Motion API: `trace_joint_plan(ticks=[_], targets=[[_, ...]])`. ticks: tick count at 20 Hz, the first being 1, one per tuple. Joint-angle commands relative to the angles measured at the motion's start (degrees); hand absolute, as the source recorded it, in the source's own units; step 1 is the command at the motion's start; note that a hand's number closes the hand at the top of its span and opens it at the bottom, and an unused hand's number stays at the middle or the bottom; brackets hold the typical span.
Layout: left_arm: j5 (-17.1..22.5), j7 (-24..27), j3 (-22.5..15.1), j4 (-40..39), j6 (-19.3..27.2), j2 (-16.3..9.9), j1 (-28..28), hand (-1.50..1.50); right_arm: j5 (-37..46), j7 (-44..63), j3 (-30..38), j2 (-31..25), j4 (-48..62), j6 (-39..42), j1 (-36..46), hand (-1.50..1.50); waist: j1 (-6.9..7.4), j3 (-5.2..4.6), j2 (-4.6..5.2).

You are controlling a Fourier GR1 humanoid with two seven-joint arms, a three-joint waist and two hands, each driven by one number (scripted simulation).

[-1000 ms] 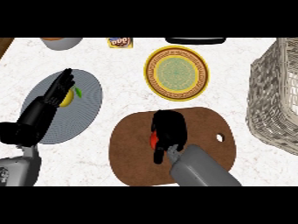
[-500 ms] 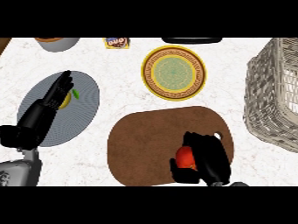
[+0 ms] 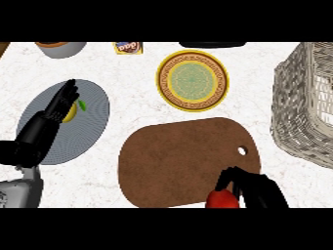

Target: Pick the tomato from the cutting board and place it in the basket

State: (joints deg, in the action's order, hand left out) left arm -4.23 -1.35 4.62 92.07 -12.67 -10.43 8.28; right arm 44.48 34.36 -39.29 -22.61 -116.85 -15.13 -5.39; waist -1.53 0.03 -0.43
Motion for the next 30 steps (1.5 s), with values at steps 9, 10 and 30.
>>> trace_joint_plan(ticks=[9,10,30], targets=[[-1.1,-0.3,-0.7,-0.9,0.7,0.9,1.5,0.00,-3.6,6.4,12.1,-4.3,-29.3,-0.2,-7.5,1.50,0.80,-0.04,0.32],[-0.3,-0.9,-0.7,1.2,0.0,0.8,-1.2,0.00,-0.7,9.4,9.3,-4.7,-34.8,0.5,-10.3,1.50,0.29,-0.09,0.00],[0.8,-2.3,-0.3,1.4,-2.3,-0.1,1.2,0.00,-14.6,17.0,48.0,-5.4,-3.9,11.4,28.4,1.50,1.91,-0.02,0.45]])
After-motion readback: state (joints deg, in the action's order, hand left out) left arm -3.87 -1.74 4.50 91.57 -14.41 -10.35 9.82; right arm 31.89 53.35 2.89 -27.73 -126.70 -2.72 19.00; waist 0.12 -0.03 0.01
